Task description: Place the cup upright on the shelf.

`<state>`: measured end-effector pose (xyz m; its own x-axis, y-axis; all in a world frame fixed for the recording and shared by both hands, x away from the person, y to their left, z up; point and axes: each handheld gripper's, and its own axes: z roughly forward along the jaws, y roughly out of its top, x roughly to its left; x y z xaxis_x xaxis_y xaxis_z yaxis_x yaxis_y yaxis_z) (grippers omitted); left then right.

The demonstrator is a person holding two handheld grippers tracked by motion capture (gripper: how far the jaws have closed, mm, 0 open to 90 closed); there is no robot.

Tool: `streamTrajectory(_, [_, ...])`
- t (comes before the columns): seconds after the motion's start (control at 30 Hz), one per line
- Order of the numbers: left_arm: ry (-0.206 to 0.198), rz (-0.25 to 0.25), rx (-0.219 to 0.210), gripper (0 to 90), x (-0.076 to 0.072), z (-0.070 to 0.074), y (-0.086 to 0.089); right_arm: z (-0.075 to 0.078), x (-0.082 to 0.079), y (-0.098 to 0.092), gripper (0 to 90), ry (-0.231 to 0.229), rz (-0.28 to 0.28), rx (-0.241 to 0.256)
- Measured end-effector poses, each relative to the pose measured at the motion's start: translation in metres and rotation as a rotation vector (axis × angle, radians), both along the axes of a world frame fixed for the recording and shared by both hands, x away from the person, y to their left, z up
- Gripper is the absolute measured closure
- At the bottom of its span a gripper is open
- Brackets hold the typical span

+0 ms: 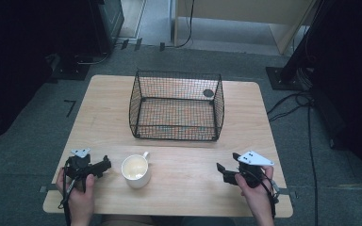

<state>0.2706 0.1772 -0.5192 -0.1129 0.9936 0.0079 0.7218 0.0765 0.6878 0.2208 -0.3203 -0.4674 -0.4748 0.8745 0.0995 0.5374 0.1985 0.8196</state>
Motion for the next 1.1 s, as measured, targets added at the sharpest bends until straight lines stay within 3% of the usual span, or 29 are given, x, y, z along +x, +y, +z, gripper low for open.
streamTrajectory(0.07, [-0.001, 0.000, 0.000, 0.1, 0.000, 0.000, 0.000, 0.006, 0.006, 0.014, 24.8, -0.009, 0.041, 0.037])
streamTrajectory(0.3, [0.000, 0.000, 0.000, 0.1, 0.000, 0.000, 0.000, 0.012, 0.016, 0.044, 24.6, -0.006, 0.099, 0.039])
streamTrajectory(0.63, [-0.001, 0.000, 0.000, 0.1, 0.000, 0.000, 0.000, 0.015, 0.028, 0.085, 17.5, 0.017, 0.210, 0.044])
streamTrajectory(0.8, [-0.001, 0.000, -0.001, 0.1, 0.000, 0.000, 0.000, 0.013, 0.031, 0.100, 17.3, 0.021, 0.234, 0.059])
streamTrajectory(1.03, [0.000, 0.000, 0.000, 0.1, 0.000, 0.000, 0.000, 0.011, 0.035, 0.113, 22.3, 0.014, 0.239, 0.043])
streamTrajectory(1.1, [0.000, 0.000, 0.000, 0.1, 0.000, 0.000, 0.000, 0.011, 0.036, 0.116, 28.8, 0.008, 0.240, 0.049])
